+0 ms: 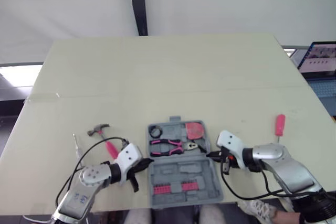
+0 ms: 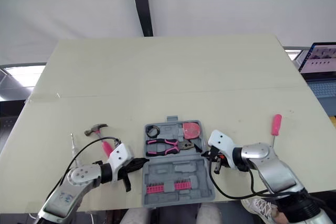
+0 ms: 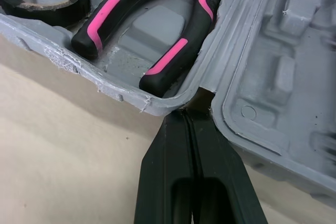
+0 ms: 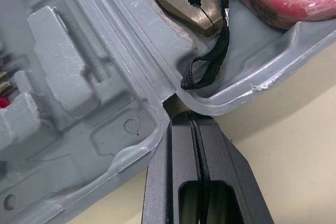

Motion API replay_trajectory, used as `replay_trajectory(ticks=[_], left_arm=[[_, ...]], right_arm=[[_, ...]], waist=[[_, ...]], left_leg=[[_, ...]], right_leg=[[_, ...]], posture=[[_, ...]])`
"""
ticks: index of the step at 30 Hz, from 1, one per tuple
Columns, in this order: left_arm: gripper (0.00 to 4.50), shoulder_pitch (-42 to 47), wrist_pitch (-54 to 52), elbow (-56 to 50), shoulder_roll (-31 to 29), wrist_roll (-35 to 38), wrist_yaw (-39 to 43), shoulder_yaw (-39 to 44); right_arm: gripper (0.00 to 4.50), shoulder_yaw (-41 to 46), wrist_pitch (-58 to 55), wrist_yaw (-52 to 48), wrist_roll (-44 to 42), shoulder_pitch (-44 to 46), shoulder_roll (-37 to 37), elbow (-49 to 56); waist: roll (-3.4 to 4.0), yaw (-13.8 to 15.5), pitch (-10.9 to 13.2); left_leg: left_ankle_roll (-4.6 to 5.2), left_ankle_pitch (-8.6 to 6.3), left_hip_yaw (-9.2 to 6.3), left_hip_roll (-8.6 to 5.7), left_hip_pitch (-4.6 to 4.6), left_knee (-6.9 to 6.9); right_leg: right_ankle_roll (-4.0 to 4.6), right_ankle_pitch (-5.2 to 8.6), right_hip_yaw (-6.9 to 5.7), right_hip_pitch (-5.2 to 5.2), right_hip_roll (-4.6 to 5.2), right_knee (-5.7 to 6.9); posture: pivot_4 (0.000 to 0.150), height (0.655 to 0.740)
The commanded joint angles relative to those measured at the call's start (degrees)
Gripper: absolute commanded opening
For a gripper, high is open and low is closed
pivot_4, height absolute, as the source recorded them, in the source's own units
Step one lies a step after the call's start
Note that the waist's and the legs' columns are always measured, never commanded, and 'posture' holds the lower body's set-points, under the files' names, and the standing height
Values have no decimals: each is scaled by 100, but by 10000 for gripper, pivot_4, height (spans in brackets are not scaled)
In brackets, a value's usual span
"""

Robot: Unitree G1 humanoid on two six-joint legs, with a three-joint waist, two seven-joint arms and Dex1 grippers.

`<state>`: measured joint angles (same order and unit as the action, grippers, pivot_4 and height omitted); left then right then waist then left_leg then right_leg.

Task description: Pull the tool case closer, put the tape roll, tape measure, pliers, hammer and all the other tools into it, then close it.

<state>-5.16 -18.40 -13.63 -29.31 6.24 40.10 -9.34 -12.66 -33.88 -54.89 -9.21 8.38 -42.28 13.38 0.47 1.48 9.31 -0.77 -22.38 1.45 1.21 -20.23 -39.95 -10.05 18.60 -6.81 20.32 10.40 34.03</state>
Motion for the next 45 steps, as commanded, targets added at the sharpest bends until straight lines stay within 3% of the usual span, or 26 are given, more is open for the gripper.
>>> replay_trajectory(ticks=[1, 45], left_arm=[[453, 125, 14, 77, 113, -74, -236, 56], [453, 341, -77, 186, 168, -32, -450, 270]], right_arm=[[312, -89, 60, 44, -16, 33, 111, 98], [312, -95, 223, 430, 303, 395, 557, -323]], waist=[[1, 0, 0], [1, -27, -1]], left_leg=[[0, 0, 0, 0, 0, 0], [-1, 1, 0, 0, 0, 2]], right_leg=[[0, 0, 0, 0, 0, 0], [0, 0, 0, 1, -1, 0]], posture=[[1500, 7400], [1500, 7400]])
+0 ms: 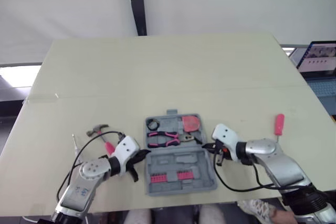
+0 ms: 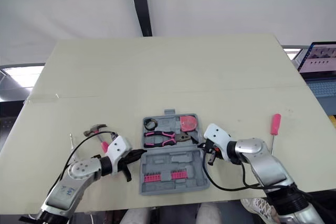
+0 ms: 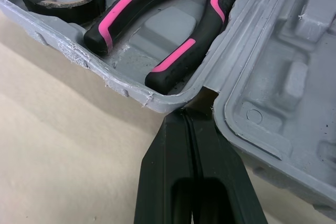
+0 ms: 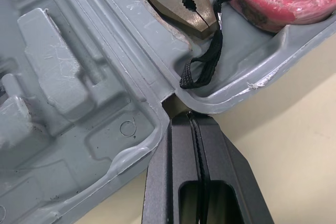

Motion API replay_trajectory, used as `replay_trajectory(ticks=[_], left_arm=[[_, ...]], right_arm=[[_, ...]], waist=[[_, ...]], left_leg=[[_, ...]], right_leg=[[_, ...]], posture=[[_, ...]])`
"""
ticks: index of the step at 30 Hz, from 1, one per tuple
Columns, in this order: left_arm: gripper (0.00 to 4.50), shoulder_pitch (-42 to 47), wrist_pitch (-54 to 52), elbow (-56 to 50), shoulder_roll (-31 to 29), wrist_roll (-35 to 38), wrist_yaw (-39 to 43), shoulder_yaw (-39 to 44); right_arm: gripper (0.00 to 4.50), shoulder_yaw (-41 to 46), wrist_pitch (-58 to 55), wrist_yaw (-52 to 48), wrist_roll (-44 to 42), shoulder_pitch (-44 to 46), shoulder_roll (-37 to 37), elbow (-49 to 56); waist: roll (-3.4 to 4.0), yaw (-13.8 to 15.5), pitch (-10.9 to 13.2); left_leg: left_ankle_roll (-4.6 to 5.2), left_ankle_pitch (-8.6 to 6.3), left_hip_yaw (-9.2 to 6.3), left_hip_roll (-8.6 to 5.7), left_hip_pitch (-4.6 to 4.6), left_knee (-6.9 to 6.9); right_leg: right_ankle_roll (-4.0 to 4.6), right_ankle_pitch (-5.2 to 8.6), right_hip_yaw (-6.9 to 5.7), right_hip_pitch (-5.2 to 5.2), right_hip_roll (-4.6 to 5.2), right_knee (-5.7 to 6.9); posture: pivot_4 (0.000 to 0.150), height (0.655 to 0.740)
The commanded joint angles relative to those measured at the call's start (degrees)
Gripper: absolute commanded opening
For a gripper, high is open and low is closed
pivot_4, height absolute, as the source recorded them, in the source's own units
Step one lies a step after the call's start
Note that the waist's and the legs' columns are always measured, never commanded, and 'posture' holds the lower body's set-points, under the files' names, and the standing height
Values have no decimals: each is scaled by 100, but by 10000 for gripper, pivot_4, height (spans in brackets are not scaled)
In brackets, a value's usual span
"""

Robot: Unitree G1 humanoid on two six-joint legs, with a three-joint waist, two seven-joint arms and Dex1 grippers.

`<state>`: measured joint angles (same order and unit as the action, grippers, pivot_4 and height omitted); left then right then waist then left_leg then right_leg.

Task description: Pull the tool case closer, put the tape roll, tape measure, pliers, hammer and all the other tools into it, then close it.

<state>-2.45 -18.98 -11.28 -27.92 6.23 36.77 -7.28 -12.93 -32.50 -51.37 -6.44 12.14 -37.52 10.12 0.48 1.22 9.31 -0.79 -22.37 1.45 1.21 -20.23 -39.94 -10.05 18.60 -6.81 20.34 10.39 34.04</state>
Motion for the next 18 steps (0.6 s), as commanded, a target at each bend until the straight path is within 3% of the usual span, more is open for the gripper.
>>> replay_trajectory(ticks=[1, 18], left_arm=[[453, 81, -23, -44, 34, -30, -124, 63], [453, 39, -171, -192, -29, 35, -31, -21]], right_arm=[[312, -69, 91, 84, 30, 19, 88, -3], [312, 4, 127, 33, 4, -159, -89, 20]], waist=[[0, 0, 0], [0, 5, 0]], left_leg=[[0, 0, 0, 0, 0, 0], [0, 0, 0, 0, 0, 0]], right_leg=[[0, 0, 0, 0, 0, 0], [0, 0, 0, 0, 0, -1]], posture=[[1500, 7400], [1500, 7400]])
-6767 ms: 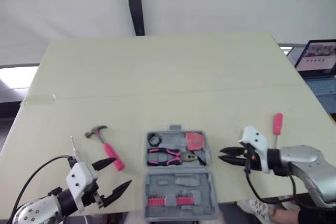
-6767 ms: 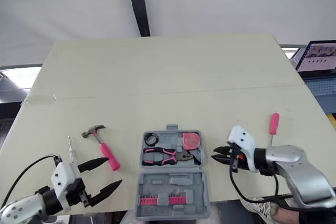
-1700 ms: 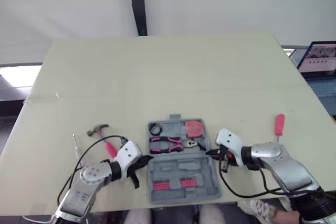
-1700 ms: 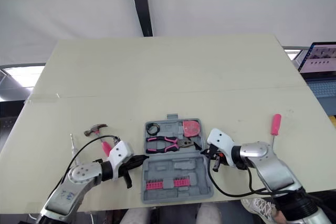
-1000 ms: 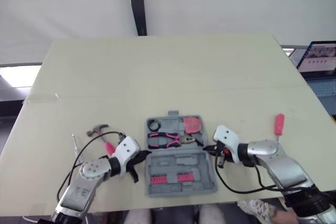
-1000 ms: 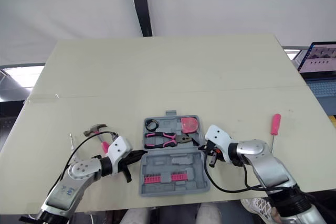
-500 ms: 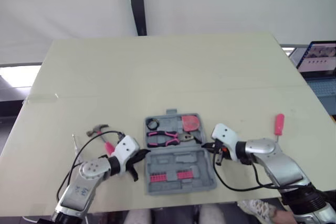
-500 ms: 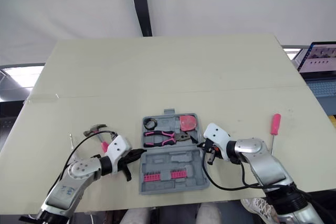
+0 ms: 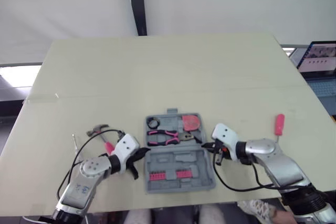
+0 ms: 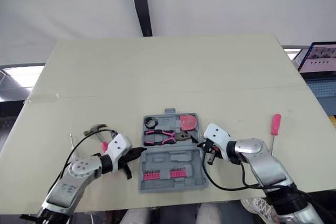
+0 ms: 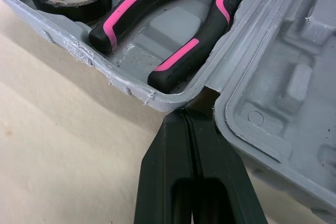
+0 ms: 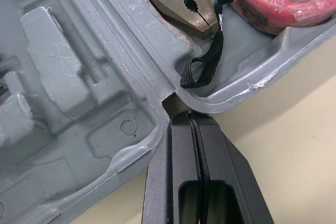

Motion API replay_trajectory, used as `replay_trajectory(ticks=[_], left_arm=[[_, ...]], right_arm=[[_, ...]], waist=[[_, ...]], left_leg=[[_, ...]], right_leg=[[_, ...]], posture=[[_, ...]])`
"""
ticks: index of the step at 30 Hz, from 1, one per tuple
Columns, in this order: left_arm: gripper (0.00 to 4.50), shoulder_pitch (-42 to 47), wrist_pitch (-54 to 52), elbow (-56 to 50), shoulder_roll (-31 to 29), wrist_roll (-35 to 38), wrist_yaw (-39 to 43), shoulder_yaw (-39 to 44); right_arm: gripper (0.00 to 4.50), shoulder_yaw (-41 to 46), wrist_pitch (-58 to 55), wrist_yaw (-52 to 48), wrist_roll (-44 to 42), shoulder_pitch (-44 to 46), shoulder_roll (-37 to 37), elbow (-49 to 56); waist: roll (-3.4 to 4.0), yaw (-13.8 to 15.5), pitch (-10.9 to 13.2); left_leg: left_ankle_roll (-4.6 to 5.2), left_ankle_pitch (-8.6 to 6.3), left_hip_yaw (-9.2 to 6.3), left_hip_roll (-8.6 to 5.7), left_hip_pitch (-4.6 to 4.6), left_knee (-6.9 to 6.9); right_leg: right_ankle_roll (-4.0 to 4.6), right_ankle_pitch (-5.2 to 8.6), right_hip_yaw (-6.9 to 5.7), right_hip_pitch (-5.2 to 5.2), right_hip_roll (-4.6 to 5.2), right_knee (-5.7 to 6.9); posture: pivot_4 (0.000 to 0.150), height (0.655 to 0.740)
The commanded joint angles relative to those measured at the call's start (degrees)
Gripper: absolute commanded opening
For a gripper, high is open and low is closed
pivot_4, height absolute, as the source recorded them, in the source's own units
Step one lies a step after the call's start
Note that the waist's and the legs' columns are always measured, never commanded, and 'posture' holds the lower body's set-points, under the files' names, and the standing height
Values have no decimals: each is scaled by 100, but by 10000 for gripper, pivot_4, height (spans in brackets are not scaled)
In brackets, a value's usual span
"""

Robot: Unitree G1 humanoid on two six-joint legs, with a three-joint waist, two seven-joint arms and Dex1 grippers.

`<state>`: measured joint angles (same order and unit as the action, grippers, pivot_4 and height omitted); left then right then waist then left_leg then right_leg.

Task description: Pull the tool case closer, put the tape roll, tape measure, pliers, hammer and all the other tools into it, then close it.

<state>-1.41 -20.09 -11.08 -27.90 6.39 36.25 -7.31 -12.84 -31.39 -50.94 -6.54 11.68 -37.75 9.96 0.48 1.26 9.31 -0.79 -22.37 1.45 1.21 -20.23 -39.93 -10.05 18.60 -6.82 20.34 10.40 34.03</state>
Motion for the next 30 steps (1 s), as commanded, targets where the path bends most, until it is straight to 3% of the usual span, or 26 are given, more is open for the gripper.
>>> replay_trajectory(ticks=[1, 9, 16, 25, 30], left_arm=[[453, -67, -60, -220, -38, 6, 16, -17], [453, -125, -224, -465, -153, 48, 28, 99], [453, -341, -682, -1222, -343, 282, 23, 520], [453, -1082, -1100, -2727, -589, 1637, 360, 2084], [453, -2293, -849, -3159, -491, 2276, 717, 3123]], right_arm=[[312, -1, 26, -14, 12, -126, -80, 29], [312, 213, 132, -10, -15, -294, -286, -27], [312, 896, 16, -174, -475, -583, -705, 281], [312, 2447, -1426, -815, -2322, -1212, -1293, 1447], [312, 3019, -1602, -1048, -2901, -1810, -1455, 1776]], waist=[[0, 0, 0], [0, 17, 1], [1, 14, 3], [2, 12, 9], [-6, 21, 13]], left_leg=[[0, 0, 0, 0, 0, 1], [0, 0, 0, 0, -2, 3], [0, 0, -1, 0, -7, 3], [0, 0, -3, 2, -10, 9], [1, -1, -2, 2, -9, 15]], right_leg=[[0, 0, 0, 0, 0, 0], [0, 0, -2, 0, 0, -3], [0, 0, -3, 2, 1, -5], [0, 0, -2, 5, 1, -12], [0, 0, -2, 2, 1, -20]], posture=[[1500, 7400], [1500, 7400], [1500, 7400], [1500, 7400], [1500, 7400]])
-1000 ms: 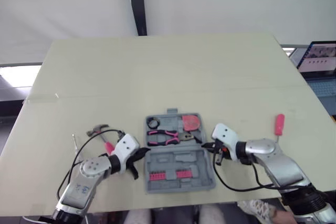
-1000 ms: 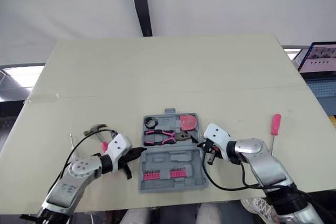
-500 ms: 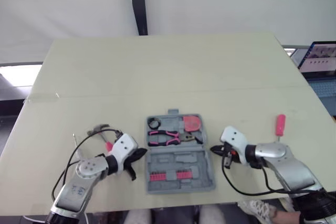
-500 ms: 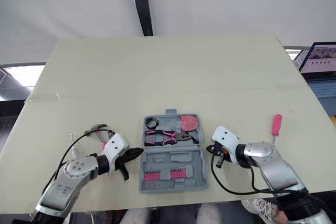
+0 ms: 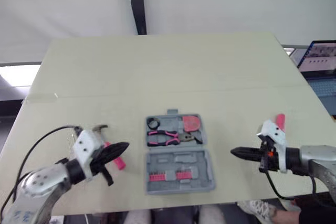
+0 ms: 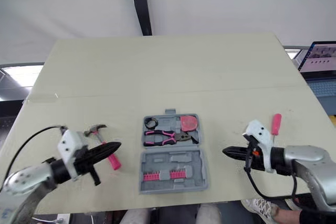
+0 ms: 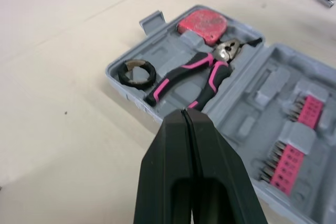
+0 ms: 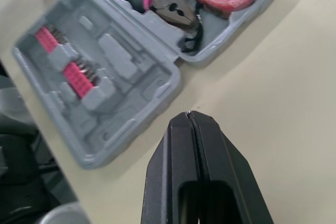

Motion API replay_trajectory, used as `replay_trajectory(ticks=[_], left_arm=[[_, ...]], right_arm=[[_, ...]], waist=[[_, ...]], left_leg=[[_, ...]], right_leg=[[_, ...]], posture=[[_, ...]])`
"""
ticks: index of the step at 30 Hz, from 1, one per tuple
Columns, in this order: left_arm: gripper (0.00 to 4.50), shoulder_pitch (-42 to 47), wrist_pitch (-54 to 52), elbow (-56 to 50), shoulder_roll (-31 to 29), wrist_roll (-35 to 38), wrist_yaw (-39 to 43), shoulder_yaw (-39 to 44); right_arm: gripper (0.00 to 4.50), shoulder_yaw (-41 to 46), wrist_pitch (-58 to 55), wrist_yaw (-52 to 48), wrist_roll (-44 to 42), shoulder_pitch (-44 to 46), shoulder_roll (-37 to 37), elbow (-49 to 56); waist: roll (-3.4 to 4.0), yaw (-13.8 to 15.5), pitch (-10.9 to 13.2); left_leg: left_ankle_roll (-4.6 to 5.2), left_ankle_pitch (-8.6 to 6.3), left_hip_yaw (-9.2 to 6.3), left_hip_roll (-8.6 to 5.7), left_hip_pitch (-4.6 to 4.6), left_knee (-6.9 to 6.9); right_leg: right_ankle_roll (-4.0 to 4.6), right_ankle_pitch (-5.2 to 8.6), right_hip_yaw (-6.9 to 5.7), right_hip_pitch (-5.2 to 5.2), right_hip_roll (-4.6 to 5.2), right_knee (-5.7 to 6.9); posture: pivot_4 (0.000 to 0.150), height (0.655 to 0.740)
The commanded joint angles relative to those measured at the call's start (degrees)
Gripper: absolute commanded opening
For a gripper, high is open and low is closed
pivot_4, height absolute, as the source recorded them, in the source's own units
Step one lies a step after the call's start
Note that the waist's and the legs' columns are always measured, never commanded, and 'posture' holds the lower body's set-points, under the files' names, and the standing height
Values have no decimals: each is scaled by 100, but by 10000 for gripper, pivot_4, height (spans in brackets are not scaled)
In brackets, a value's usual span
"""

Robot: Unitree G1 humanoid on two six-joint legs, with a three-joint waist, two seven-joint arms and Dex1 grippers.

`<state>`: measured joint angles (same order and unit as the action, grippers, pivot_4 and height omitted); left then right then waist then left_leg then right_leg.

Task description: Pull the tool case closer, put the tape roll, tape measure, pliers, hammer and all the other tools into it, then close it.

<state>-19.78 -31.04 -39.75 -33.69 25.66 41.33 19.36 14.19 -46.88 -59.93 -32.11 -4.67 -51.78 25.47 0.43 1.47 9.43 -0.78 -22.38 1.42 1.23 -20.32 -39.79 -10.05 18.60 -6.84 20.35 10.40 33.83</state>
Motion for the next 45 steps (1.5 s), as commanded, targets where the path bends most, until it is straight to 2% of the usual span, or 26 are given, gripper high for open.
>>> replay_trajectory(ticks=[1, 4, 9, 10, 11, 13, 14, 19, 21, 29, 31, 37, 41, 45], left_arm=[[453, -777, 461, -291, 219, 395, 292, 634], [453, -1579, 1190, -188, 605, 285, 465, 1009], [453, -2273, 2004, -9, 977, 28, 589, 1039], [108, -2442, 2126, 12, 1037, 20, 641, 1019], [0, -2599, 2235, 32, 1092, 18, 689, 1006], [5414, -2875, 2431, 87, 1160, -6, 782, 996], [8660, -3021, 2567, 125, 1196, -53, 839, 989], [34412, -3548, 3200, 492, 1392, -311, 1014, 778], [44768, -3552, 3397, 611, 1427, -402, 978, 701], [44768, -3357, 3690, 843, 1378, -576, 758, 551], [44768, -3360, 3402, 777, 1430, -321, 629, 520], [44768, -3321, 2454, 452, 1729, 292, -138, 382], [44768, -3206, 1828, -86, 1936, 721, -908, 425], [44768, -2906, 930, -973, 2210, 1288, -2606, 840]], right_arm=[[312, 351, 87, -165, -313, -297, -26, 199], [312, 527, 452, -168, -192, -745, 36, 199], [312, 497, 1053, 59, 372, -1337, -23, 203], [2620, 488, 1134, 102, 449, -1432, 6, 141], [5427, 500, 1255, 62, 494, -1569, 31, 136], [12642, 543, 1377, -30, 482, -1838, 77, 165], [17737, 555, 1431, -35, 496, -1955, 104, 142], [44201, 532, 1704, 10, 556, -2223, 244, -26], [45000, 524, 1780, 33, 541, -2176, 293, -71], [45000, 481, 2071, 124, 600, -2008, 433, -208], [45000, 679, 3092, 2, 619, -1962, 782, -12], [45000, 876, 3116, -454, -332, -1828, 885, 319], [45000, 930, 3103, -658, -637, -1744, 789, 259], [45000, 1016, 3116, -963, -796, -1573, 628, -27]], waist=[[-1, 0, 1], [-8, 2, 4], [-20, 61, 5], [-20, 60, 5], [-20, 56, 5], [-22, 54, 6], [-21, 56, 7], [-28, 10, 11], [-26, 7, 11], [-25, 6, 11], [-26, 4, 12], [-26, 1, 16], [-30, 12, 18], [-35, 8, 21]], left_leg=[[0, 0, 2, 0, 0, -1], [1, -1, 4, -1, 2, 2], [1, -1, 4, -1, 2, -6], [2, -2, 4, -1, 3, -6], [2, -2, 4, -1, 1, -6], [3, -4, 4, -1, 2, -3], [3, -4, 4, -1, 1, 0], [5, -5, 4, -1, 2, -1], [6, -6, 4, -1, 3, -1], [6, -7, 4, 0, 2, -1], [7, -8, 4, 0, 1, -1], [7, -8, 4, 1, 4, -3], [7, -8, 0, 1, 7, -6], [8, -9, -6, 2, 12, -10]], right_leg=[[0, 0, 1, 0, 0, 0], [0, 0, 2, -2, 0, -5], [0, 0, 3, -6, 0, -6], [0, 0, 3, -7, 0, -7], [1, 0, 3, -6, 0, -8], [1, 0, 4, -6, 0, -11], [2, 1, 1, -5, 0, -13], [4, 2, 3, -5, 0, -28], [8, 4, 4, -4, 0, -31], [8, 4, 3, -3, 0, -26], [7, 4, 3, -3, 0, -15], [3, 1, 7, -6, 0, -8], [3, 1, 3, -15, 0, -8], [3, 1, 2, -28, 0, -10]], posture=[[1500, 7400], [1500, 7400], [1500, 7400], [1500, 7400], [1500, 7400], [1500, 7400], [1500, 7400], [1500, 7400], [1500, 7400], [1500, 7400], [1500, 7400], [1500, 7400], [1500, 7400], [1500, 7400]])
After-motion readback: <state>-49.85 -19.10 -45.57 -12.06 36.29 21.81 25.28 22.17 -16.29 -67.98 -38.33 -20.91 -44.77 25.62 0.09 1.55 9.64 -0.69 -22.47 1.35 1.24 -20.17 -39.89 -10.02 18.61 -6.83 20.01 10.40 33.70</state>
